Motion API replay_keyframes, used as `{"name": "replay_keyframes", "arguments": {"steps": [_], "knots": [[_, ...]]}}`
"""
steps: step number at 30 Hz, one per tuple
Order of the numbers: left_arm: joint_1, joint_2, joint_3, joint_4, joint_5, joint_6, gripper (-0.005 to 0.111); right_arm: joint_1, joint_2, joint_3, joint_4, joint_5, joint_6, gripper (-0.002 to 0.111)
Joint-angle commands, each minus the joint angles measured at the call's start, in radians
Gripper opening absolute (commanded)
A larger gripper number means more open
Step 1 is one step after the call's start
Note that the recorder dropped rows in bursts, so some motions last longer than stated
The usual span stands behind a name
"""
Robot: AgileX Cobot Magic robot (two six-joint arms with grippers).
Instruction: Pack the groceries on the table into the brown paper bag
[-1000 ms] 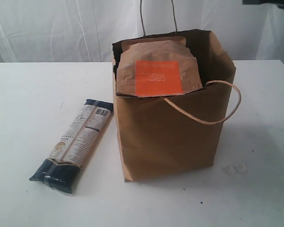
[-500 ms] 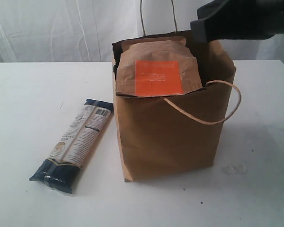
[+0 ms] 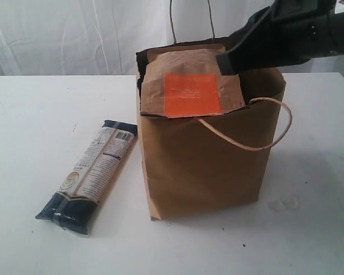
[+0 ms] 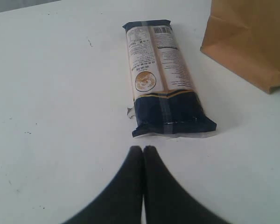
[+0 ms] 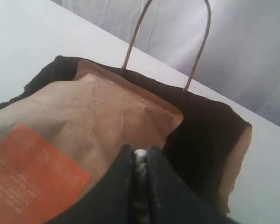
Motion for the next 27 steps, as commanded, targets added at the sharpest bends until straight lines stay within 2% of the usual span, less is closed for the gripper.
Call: {"name": "replay_keyframes", "arguments": {"steps": [1, 9, 12, 16, 18, 27], "knots": [[0.001, -0.004, 0.003, -0.004, 0.003, 0.0, 0.0, -0.031, 0.002, -0.003, -0.046, -0.004, 0.044, 0.007], [0.001, -0.004, 0.003, -0.004, 0.003, 0.0, 0.0, -0.036, 0.002, -0.003, -0.046, 0.013, 0.046, 0.01], [0.001, -0.004, 0.003, -0.004, 0.003, 0.0, 0.0, -0.036, 0.002, -0.003, -0.039, 0.024, 0.046, 0.021], [0.001, -0.004, 0.003, -0.004, 0.003, 0.0, 0.0, -0.036, 0.002, -0.003, -0.034, 0.023, 0.046, 0.044], [0.001, -0.004, 0.003, -0.004, 0.003, 0.0, 0.0, -0.036, -0.002, -0.003, -0.034, 0.015, 0.046, 0.049], [0.001, -0.004, 0.003, -0.004, 0.003, 0.0, 0.0, -0.036, -0.112, -0.003, -0.034, -0.093, 0.046, 0.049]]}}
